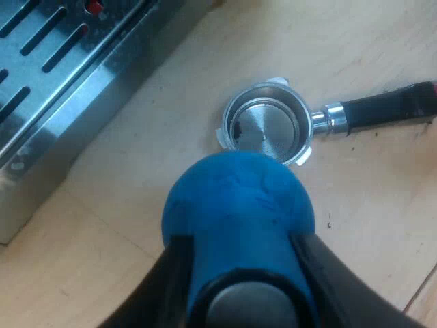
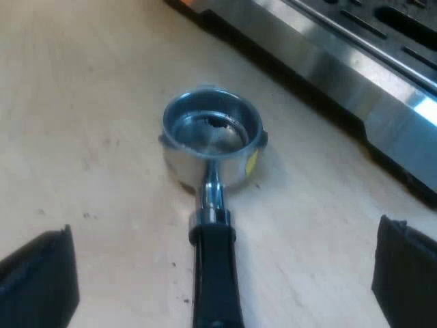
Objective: Grind coffee beans and then tamp
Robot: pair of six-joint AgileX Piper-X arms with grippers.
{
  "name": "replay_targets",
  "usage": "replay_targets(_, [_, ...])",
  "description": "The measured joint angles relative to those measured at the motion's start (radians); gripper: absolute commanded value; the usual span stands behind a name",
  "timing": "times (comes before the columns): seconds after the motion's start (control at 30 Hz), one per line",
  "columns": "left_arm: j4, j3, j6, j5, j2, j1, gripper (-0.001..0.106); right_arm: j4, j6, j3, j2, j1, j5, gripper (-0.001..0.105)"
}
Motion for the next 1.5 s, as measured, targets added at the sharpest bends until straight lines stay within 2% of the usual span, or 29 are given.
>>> replay_targets(0.07, [-0.017,0.0,-0.003,0.0,0.013,0.0,0.0,-0.058,-0.078,0.039,-0.004,0.0,-0.028,0.089])
replay_targets(0.2, [-0.038,0.0,-0.004,0.013,0.053,-0.004,0.0,-0.154,-0.094,0.082,0.0,0.0,-0.025,0.089])
replay_targets(0.37, [-0.044,-0.013,-0.001,0.018,0.129,-0.058,0.0,-0.177,-0.063,0.13,0.001,0.0,-0.022,0.089])
replay_targets(0.5, [-0.074,-0.045,-0.001,0.003,0.185,-0.143,0.0,-0.179,-0.064,0.134,0.001,0.0,-0.022,0.089])
replay_targets(0.63, [-0.096,-0.074,-0.001,-0.013,0.235,-0.186,0.0,-0.179,-0.064,0.134,0.001,0.0,-0.022,0.089])
replay_targets(0.8, [-0.109,-0.087,-0.001,-0.022,0.293,-0.189,0.0,-0.179,-0.064,0.134,0.001,0.0,-0.022,0.089])
replay_targets(0.97, [-0.109,-0.087,-0.005,-0.07,0.353,-0.189,0.0,-0.179,-0.064,0.134,0.001,0.0,-0.022,0.089])
replay_targets(1.5, [-0.153,-0.087,-0.005,-0.065,0.457,-0.189,0.0,-0.179,-0.064,0.134,0.001,0.0,-0.022,0.089])
